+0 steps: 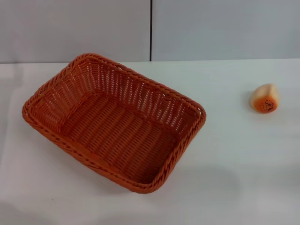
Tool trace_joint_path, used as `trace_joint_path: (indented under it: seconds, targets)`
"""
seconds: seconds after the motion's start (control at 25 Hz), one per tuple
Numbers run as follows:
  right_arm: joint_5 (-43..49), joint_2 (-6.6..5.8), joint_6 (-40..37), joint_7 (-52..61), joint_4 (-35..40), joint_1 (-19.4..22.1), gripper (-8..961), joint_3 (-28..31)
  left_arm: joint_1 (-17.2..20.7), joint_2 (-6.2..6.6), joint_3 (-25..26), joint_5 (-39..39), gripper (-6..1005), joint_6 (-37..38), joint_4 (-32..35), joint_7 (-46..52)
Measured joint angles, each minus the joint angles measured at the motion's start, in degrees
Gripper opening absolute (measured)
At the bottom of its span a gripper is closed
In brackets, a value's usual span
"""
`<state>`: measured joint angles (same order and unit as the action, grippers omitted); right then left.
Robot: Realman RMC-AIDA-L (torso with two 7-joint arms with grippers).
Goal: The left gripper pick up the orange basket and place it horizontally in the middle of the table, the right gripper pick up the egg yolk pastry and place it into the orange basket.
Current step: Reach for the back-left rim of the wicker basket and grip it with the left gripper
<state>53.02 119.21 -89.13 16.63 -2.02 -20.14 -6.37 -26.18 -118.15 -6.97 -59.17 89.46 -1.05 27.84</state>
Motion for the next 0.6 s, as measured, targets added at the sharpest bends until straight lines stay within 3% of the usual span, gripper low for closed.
trace_joint_path:
  seconds: [0.6]
  targets:
    - [2.17,0.06,-1.57,0.70,-2.54,2.64,604,-0.31,3.27,0.03,-5.98,0.02,520,2.63,1.27,5.78]
